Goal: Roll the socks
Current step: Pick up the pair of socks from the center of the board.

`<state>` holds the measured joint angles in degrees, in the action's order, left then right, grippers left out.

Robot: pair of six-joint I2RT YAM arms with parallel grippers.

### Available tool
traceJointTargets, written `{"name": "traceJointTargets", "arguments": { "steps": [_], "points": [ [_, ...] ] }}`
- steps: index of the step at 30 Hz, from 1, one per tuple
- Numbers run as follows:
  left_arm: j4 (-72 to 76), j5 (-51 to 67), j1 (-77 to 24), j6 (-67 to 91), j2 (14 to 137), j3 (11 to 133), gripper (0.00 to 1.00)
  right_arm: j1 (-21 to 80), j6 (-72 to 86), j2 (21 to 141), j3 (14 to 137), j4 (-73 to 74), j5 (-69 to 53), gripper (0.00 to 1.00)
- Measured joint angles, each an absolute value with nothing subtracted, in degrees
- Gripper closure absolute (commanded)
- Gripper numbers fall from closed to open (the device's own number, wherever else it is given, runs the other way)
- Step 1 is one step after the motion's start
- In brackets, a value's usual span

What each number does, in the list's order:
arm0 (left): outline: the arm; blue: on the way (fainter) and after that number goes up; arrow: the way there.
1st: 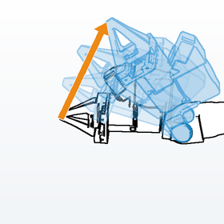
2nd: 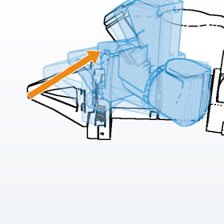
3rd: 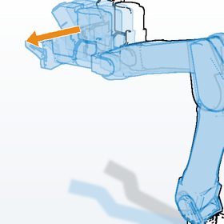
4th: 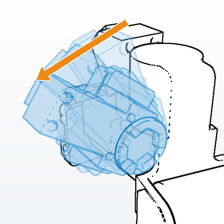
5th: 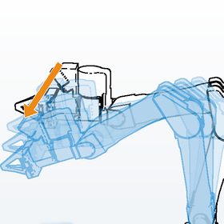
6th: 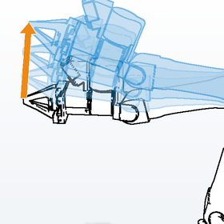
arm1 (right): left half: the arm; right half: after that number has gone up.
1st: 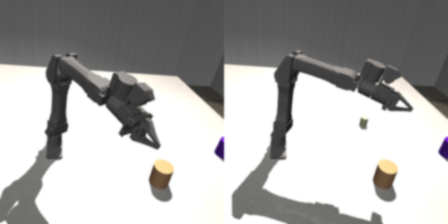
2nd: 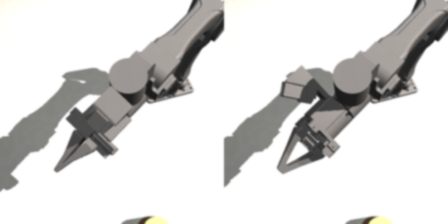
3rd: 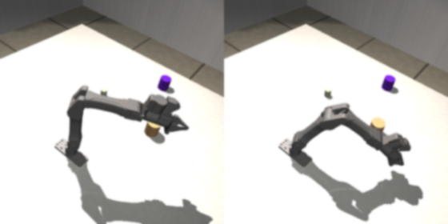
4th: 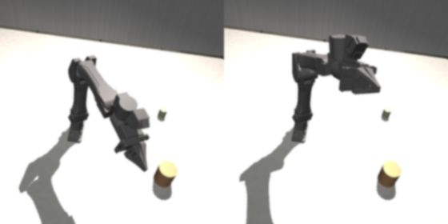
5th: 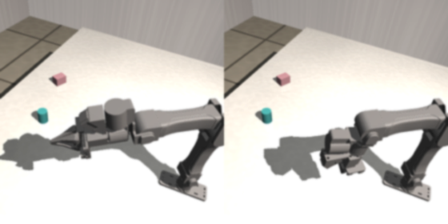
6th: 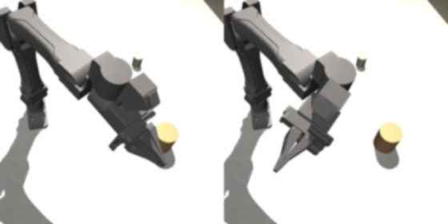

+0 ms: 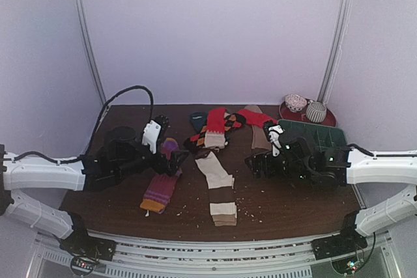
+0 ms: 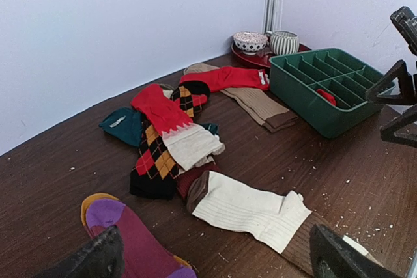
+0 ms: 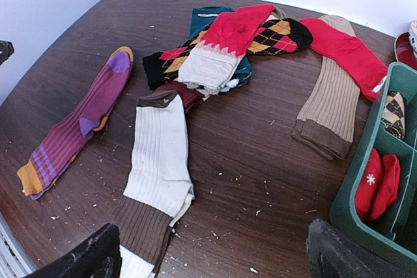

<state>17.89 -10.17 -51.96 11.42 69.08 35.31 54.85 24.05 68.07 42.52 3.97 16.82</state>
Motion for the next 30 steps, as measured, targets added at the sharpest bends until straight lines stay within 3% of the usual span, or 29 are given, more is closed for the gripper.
{"name": "traceJointTargets", "arguments": {
  "steps": [12, 19, 30],
  "points": [
    [20.1, -3.6, -53.4, 11.2, 69.0, 34.5, 0.02, 54.9, 15.0, 65.4, 28.2, -10.5, 0.3, 0.01],
    [23.4, -0.7, -60.4, 13.2, 75.6, 33.4, 0.03, 58.3, 10.7, 65.3, 15.0, -23.6, -7.1, 0.14],
    [27.1, 2.2, -61.3, 17.0, 81.9, 31.2, 0.06, 68.6, -0.2, 67.7, 14.7, -29.8, -9.3, 0.19]
  ]
}}
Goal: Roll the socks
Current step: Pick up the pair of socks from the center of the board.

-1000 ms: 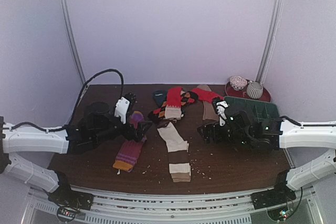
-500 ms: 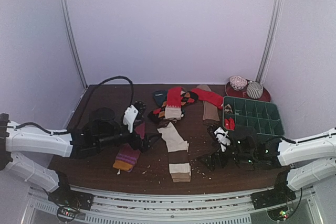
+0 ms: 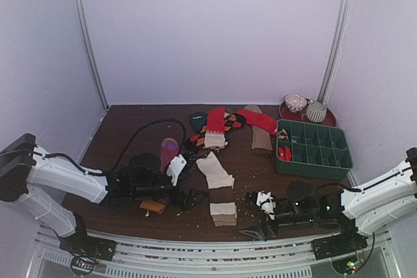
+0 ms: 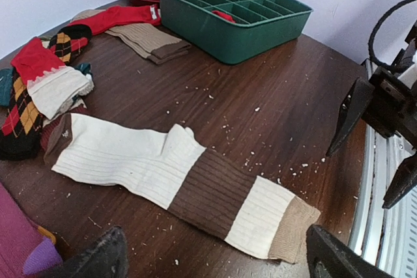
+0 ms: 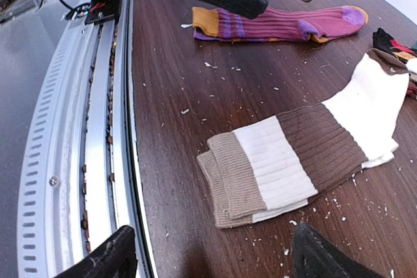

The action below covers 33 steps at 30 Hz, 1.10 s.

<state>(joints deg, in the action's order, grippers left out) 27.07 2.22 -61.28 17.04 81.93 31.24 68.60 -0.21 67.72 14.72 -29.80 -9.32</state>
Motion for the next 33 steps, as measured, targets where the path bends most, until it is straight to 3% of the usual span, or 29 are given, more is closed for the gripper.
{"name": "traceJointTargets", "arguments": {
  "steps": [5, 11, 17, 26, 27, 28, 31, 33],
  "points": [
    [27.2, 2.4, -61.4, 17.1, 82.1, 31.3, 0.06, 69.2, -6.3, 72.5, 16.8, -29.3, -9.3, 0.25],
    [27.1, 2.3, -61.4, 17.1, 82.0, 31.2, 0.06, 69.2, -11.8, 80.6, 22.7, -28.2, -9.7, 0.43],
    [27.1, 1.9, -61.4, 17.1, 81.1, 30.0, 0.06, 69.2, -15.3, 88.7, 28.8, -24.9, -11.0, 0.46],
    [27.0, 1.5, -61.4, 17.0, 79.6, 28.7, 0.06, 68.1, -17.3, 90.0, 29.2, -22.2, -11.0, 0.47],
    [26.9, 1.5, -61.4, 17.0, 79.5, 28.7, 0.06, 67.7, -17.5, 90.2, 29.4, -22.2, -11.2, 0.51],
    [27.0, 1.5, -61.4, 17.0, 79.5, 28.7, 0.06, 67.4, -17.6, 90.5, 29.7, -22.2, -11.3, 0.61],
    [26.9, 1.7, -61.4, 16.8, 79.5, 28.7, 0.06, 66.8, -17.6, 92.1, 31.2, -21.9, -11.6, 1.0],
    [26.9, 2.0, -61.4, 16.5, 79.5, 28.7, 0.06, 66.5, -16.8, 93.0, 31.9, -21.9, -11.6, 1.0]
  ]
}}
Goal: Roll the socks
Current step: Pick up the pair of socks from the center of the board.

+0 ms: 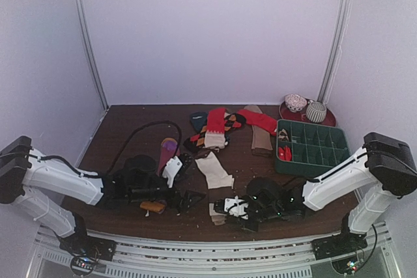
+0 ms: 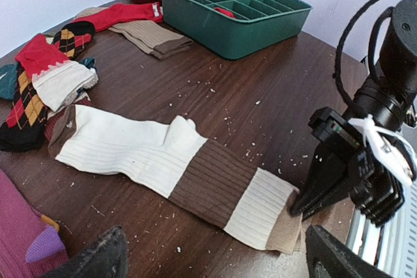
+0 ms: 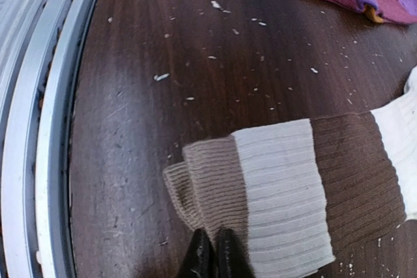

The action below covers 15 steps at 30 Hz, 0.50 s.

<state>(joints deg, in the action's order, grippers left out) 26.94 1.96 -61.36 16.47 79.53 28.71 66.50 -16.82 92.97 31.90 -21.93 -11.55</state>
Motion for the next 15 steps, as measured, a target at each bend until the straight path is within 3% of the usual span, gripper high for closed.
{"name": "traceJointTargets", "arguments": {
  "steps": [6, 15],
  "points": [
    [26.9, 2.6, -61.4, 15.3, 77.5, 26.4, 0.07, 64.4, -9.8, 94.1, 33.9, -20.6, -13.8, 1.0],
    [29.3, 7.9, -61.4, 11.4, 75.7, 24.3, 0.11, 54.4, 9.9, 96.3, 44.4, -6.5, -35.7, 1.0]
  ]
}}
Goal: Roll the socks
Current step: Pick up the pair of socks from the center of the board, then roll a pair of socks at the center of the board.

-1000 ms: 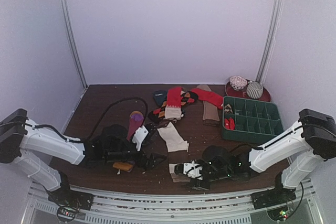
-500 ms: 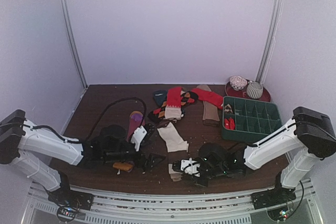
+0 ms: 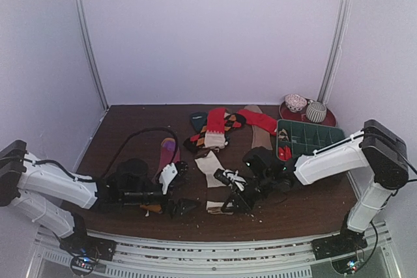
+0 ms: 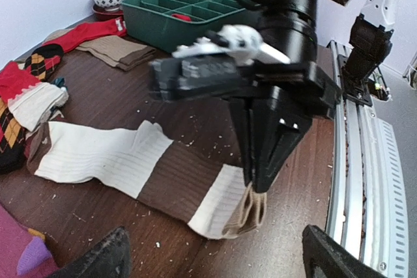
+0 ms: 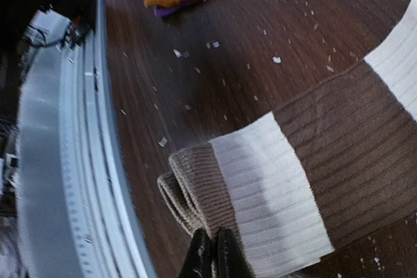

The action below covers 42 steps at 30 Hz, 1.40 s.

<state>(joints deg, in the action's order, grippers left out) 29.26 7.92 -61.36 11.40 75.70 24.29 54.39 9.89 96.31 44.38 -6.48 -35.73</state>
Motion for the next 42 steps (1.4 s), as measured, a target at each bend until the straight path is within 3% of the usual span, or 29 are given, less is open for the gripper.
{"name": "traceJointTargets", "arguments": {
  "steps": [5, 14, 23, 32, 36, 42],
  "points": [
    [34.5, 12.0, -62.1, 9.0, 82.6, 25.1, 0.18, 49.5, 18.9, 100.5, 52.9, -1.5, -46.9, 1.0],
    [38.3, 13.9, -62.5, 6.4, 91.8, 27.9, 0.35, 46.2, 19.5, 109.1, 55.9, 6.0, -49.3, 1.0],
    [39.7, 14.7, -62.5, 5.8, 96.6, 31.1, 0.36, 46.1, 19.7, 109.3, 55.7, 5.4, -49.3, 1.0],
    [40.5, 16.6, -62.5, 6.0, 102.6, 33.8, 0.46, 46.1, 19.4, 109.3, 55.7, 5.4, -49.3, 1.0],
    [40.7, 16.6, -62.5, 6.9, 104.7, 34.1, 0.61, 46.1, 19.3, 109.3, 55.6, 5.2, -49.4, 1.0],
    [42.4, 16.7, -62.5, 8.5, 107.1, 34.2, 0.44, 46.1, 19.3, 109.3, 55.2, 4.5, -49.4, 1.0]
  ]
}}
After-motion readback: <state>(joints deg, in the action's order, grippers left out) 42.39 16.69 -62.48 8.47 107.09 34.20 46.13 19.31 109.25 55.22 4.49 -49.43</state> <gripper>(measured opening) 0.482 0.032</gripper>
